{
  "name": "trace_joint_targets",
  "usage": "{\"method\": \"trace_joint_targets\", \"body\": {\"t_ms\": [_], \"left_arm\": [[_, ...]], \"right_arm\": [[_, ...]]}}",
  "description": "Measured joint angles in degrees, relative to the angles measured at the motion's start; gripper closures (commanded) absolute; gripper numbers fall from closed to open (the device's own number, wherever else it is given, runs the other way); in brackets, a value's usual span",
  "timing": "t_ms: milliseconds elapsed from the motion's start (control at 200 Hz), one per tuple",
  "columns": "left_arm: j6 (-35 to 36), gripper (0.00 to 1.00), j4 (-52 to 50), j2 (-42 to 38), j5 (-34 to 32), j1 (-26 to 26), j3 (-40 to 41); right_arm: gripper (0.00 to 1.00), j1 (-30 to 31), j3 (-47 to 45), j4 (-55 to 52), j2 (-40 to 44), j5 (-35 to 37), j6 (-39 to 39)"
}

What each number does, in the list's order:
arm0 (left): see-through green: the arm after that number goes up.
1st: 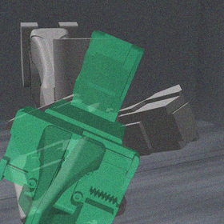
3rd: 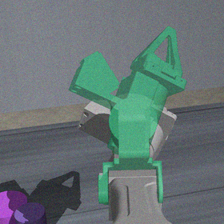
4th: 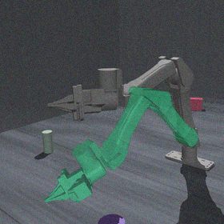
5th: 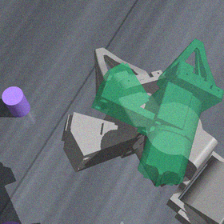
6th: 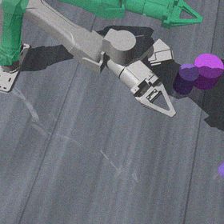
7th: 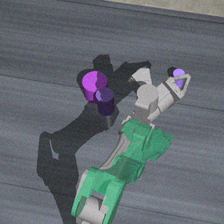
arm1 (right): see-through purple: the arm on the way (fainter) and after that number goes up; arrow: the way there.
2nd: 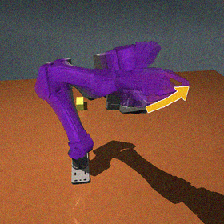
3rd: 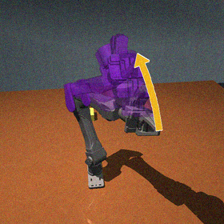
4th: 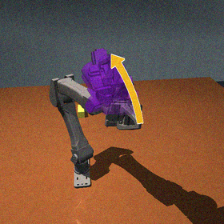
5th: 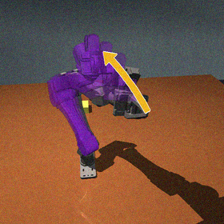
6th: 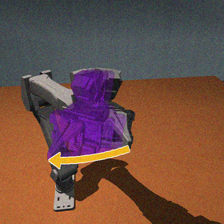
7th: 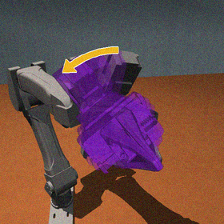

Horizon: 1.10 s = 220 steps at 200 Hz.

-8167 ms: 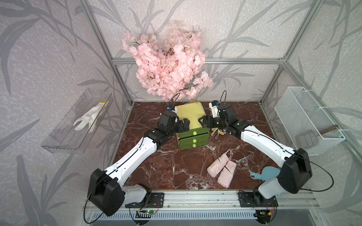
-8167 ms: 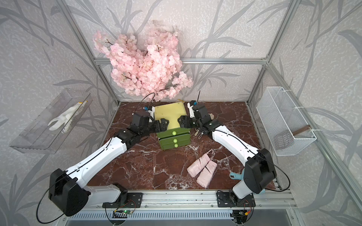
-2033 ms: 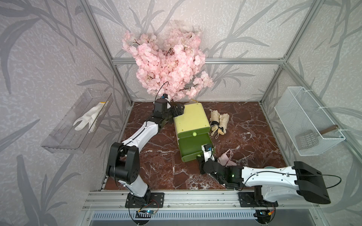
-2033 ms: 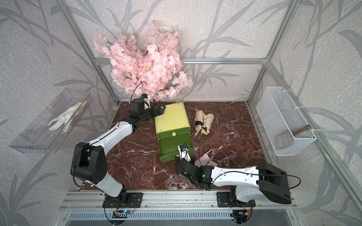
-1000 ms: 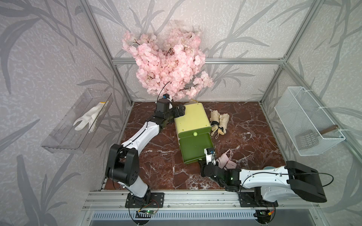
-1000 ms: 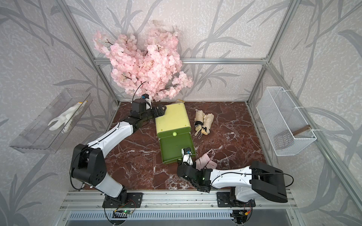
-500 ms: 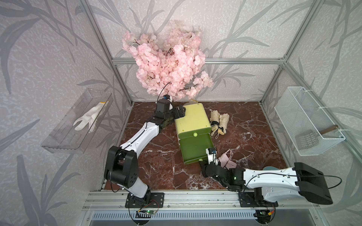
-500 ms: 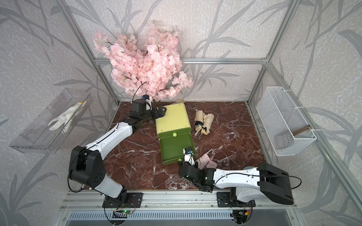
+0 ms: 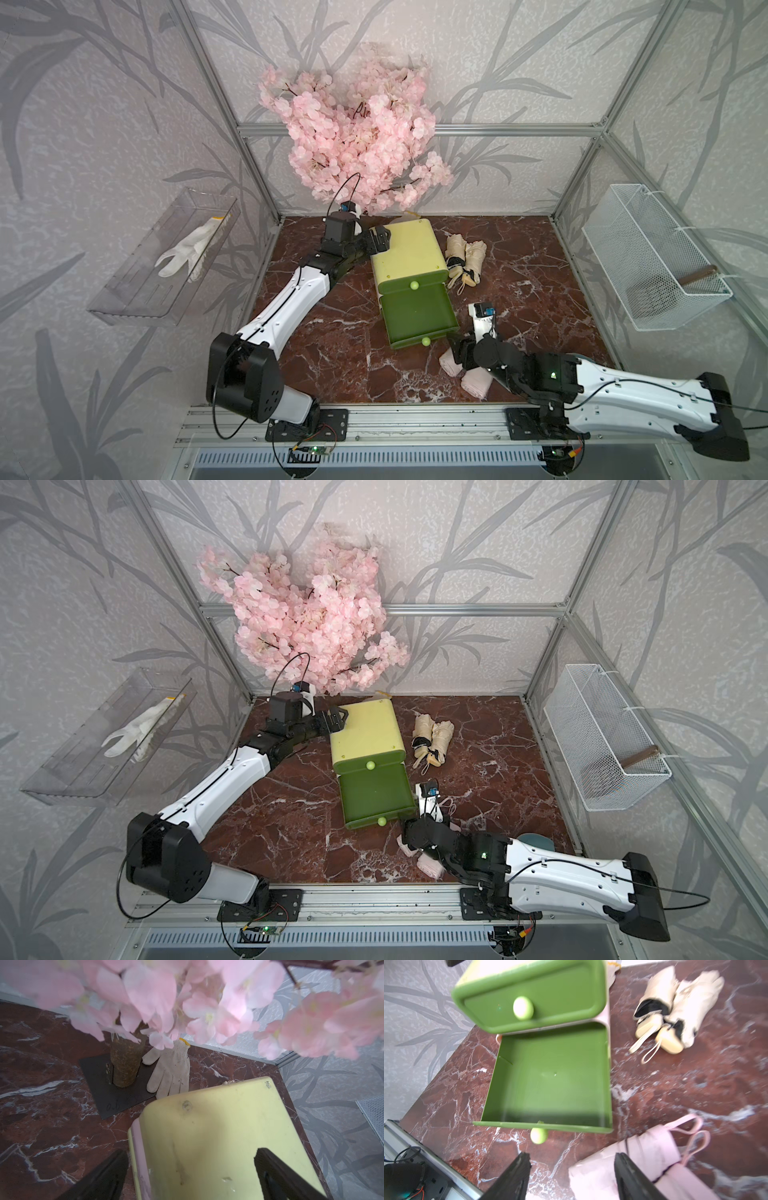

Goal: Place the umbrella in the drawer by color
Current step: Open the drawer in the storage box, then pick up the umbrella from the center of the board.

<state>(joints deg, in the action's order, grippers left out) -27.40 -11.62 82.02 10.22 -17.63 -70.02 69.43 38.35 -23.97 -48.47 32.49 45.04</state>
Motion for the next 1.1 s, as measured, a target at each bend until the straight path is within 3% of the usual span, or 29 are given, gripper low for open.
{"method": "trace_joint_targets", "body": {"t_ms": [195, 330, 470, 570, 845, 970, 1100], "left_arm": [[0.31, 0.00, -1.75, -6.71, -0.81, 0.00, 0.15], [-1.11, 0.00, -1.11, -14.93, 0.98, -0.81, 4.92], [-1.84, 0.00, -1.90, -24.59, 1.40, -4.83, 10.82], [-2.40, 0.00, -3.41, -30.56, 1.84, -6.97, 13.64], [0.07, 0.00, -17.38, -44.92, 6.27, -7.23, 14.71], [3.78, 0.00, -23.56, -50.31, 4.76, -7.23, 14.67], [5.86, 0.00, -25.22, -51.06, 2.84, -7.26, 16.46]], "right_arm": [[0.28, -17.51, 3.69, -2.58, 2.01, -10.27, -6.56], [0.24, -32.11, 6.27, -4.44, 0.00, -18.36, -10.29], [0.23, -43.91, 8.26, -2.95, -6.82, -27.26, -12.63], [0.23, -50.34, 10.86, -0.17, -16.44, -34.34, -13.55], [0.22, -58.55, 31.36, 3.04, -47.34, -43.21, -17.31], [0.22, -60.06, 41.72, 1.55, -58.27, -43.17, -19.39], [0.23, -60.87, 47.52, -1.14, -65.00, -41.64, -21.16]]}}
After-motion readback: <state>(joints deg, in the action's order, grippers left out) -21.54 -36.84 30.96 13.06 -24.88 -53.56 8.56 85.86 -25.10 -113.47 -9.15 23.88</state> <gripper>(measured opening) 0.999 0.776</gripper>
